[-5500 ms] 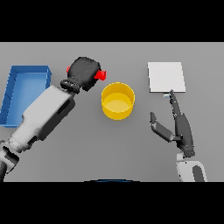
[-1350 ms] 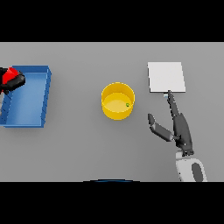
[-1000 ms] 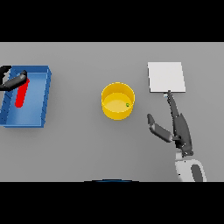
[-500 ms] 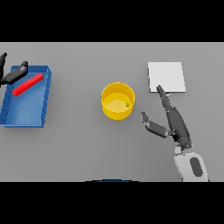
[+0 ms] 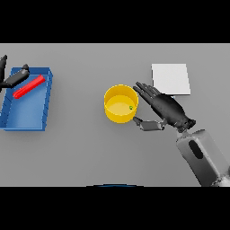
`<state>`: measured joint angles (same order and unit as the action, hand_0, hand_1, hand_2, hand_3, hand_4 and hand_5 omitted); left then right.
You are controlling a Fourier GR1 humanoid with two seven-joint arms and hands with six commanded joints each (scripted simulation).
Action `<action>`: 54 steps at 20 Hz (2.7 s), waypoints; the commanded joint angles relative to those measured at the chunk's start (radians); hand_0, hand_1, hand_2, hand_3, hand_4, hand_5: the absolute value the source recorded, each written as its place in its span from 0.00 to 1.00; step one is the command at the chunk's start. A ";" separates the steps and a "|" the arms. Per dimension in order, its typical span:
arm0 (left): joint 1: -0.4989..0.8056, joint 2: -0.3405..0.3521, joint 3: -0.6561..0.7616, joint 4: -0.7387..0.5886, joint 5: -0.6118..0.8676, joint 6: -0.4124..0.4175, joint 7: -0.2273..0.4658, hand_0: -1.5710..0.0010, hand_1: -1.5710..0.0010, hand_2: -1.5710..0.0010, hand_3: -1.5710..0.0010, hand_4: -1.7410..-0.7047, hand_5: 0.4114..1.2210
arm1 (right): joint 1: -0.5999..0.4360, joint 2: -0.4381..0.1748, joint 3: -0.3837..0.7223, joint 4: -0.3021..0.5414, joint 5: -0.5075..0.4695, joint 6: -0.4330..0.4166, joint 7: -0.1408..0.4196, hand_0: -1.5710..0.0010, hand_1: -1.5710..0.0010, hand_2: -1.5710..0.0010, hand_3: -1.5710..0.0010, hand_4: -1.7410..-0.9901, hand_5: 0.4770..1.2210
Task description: Pick up the red beaker and tilt it to pour out 1 green nut into yellow bowl. Pick up the yellow bowl and place it on the metallic measuring scale.
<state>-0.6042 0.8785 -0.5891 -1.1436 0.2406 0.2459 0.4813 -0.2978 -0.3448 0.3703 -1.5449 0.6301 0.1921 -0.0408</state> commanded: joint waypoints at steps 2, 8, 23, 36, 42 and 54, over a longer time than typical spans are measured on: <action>-0.001 -0.002 0.000 -0.009 0.003 0.001 -0.005 1.00 1.00 1.00 1.00 0.91 0.38 | -0.068 0.001 0.044 0.050 0.043 0.023 -0.011 1.00 1.00 1.00 1.00 0.63 0.25; 0.002 -0.010 -0.012 -0.010 -0.005 0.004 -0.001 1.00 1.00 1.00 1.00 0.91 0.38 | -0.188 -0.022 0.112 0.143 0.074 0.126 -0.074 1.00 1.00 1.00 1.00 0.62 0.26; 0.002 0.003 -0.003 -0.006 -0.002 -0.001 -0.018 1.00 1.00 1.00 1.00 0.91 0.40 | -0.359 0.039 0.243 0.409 0.139 0.242 -0.144 1.00 1.00 1.00 1.00 0.59 0.26; 0.000 0.009 0.004 -0.003 0.003 -0.005 -0.027 1.00 1.00 1.00 1.00 0.91 0.39 | -0.402 0.049 0.301 0.455 0.174 0.312 -0.118 0.43 0.46 0.48 0.62 0.28 0.78; 0.008 0.022 0.008 -0.022 0.010 -0.004 -0.025 1.00 1.00 1.00 1.00 0.91 0.39 | -0.410 0.035 0.309 0.441 0.141 0.354 -0.113 0.11 0.12 0.16 0.27 0.08 0.94; 0.010 0.027 0.003 -0.029 0.006 -0.005 -0.012 1.00 1.00 1.00 1.00 0.91 0.38 | -0.446 -0.072 0.233 0.248 0.058 0.458 -0.022 0.01 0.01 0.03 0.14 0.02 1.00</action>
<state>-0.5951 0.9056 -0.5863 -1.1729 0.2462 0.2405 0.4694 -0.7451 -0.4178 0.6033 -1.2977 0.6872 0.6497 -0.0633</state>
